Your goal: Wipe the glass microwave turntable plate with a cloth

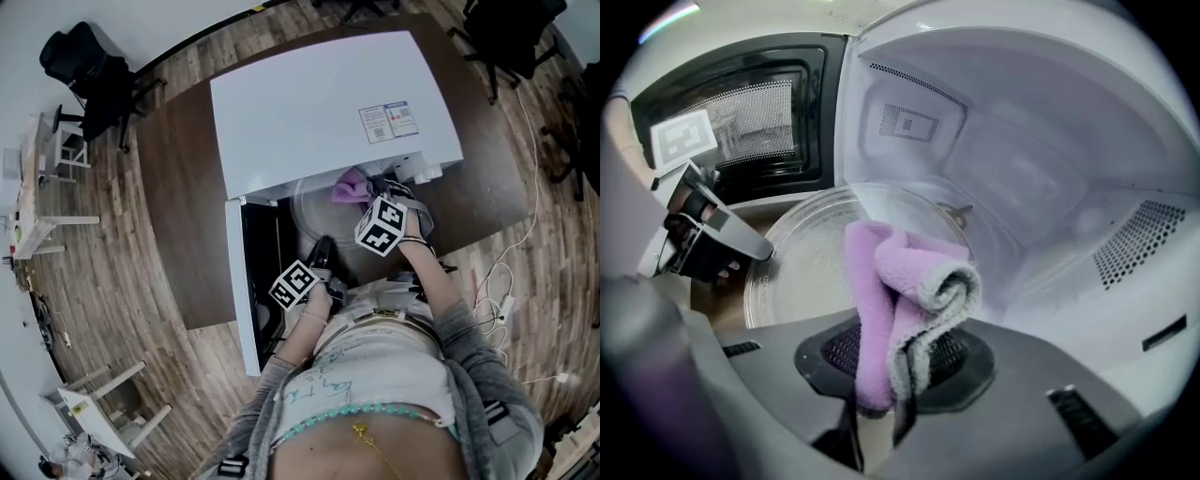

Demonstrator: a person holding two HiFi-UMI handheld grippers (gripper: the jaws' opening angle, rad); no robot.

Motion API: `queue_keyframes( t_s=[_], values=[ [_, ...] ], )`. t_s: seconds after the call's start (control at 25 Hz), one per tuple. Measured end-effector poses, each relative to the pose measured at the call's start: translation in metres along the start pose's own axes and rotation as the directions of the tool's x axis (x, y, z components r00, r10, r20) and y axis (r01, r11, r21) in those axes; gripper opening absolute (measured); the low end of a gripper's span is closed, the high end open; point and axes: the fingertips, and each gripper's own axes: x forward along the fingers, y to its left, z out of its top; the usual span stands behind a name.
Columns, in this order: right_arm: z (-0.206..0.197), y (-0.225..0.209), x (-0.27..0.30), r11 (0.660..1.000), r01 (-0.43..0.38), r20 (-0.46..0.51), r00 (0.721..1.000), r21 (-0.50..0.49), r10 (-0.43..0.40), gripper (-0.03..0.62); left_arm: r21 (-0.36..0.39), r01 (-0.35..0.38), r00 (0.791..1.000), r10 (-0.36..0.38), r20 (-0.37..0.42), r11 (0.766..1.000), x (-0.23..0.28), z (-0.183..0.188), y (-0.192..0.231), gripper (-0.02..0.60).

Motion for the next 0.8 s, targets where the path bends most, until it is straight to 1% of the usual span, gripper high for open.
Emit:
queue_keyframes(
  t_s=[0.44, 0.8],
  values=[
    [-0.028, 0.016, -0.009, 0.999, -0.003, -0.039, 0.999, 0.036, 0.004, 0.115, 0.000, 0.000, 1.000, 0.000, -0.004, 1.000, -0.001, 0.000, 0.000, 0.092],
    [-0.041, 0.028, -0.012, 1.000, -0.005, -0.065, 0.998, 0.029, 0.007, 0.115, 0.003, -0.002, 1.000, 0.002, -0.001, 1.000, 0.000, 0.000, 0.000, 0.092]
  ],
)
